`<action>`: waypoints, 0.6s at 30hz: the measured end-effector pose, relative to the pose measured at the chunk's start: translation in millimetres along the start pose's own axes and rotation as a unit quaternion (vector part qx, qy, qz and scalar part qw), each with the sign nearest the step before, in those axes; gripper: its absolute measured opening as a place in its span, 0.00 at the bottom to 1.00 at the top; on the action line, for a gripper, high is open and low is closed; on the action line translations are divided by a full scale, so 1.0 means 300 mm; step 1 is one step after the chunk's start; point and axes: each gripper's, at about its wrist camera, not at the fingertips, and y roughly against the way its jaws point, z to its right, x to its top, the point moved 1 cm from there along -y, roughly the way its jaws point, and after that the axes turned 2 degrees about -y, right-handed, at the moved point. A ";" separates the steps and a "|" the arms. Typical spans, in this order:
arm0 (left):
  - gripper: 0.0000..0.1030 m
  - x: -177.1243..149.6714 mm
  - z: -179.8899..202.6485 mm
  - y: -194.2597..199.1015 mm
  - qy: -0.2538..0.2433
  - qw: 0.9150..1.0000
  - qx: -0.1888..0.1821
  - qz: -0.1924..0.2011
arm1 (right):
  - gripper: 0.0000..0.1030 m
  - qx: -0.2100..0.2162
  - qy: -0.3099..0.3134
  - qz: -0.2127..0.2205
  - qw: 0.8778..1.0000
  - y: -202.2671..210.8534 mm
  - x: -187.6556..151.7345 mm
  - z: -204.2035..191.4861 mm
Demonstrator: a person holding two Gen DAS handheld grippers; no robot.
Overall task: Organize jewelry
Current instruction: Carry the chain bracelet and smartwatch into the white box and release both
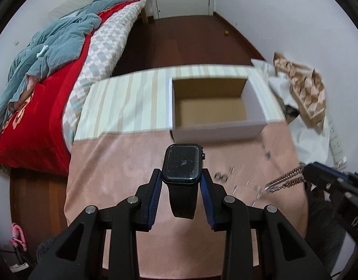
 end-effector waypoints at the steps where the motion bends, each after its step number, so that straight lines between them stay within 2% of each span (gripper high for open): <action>1: 0.29 0.034 -0.006 0.006 0.004 1.000 -0.004 0.004 | 0.07 0.005 0.005 0.010 1.000 0.021 0.039 -0.010; 5: 0.29 0.156 -0.028 -0.001 0.015 1.000 -0.012 0.014 | 0.07 0.011 0.022 0.042 0.999 0.059 0.187 -0.048; 8: 0.29 0.257 -0.049 -0.055 0.023 1.000 -0.015 0.009 | 0.07 0.005 0.030 0.054 0.998 0.029 0.297 -0.061; 14: 0.29 0.381 -0.076 -0.203 0.030 0.999 -0.025 -0.026 | 0.07 0.004 0.005 0.026 1.000 -0.160 0.451 -0.032; 18: 0.29 0.438 -0.078 -0.307 0.032 0.998 -0.030 -0.053 | 0.07 0.006 -0.007 -0.003 1.000 -0.289 0.494 0.000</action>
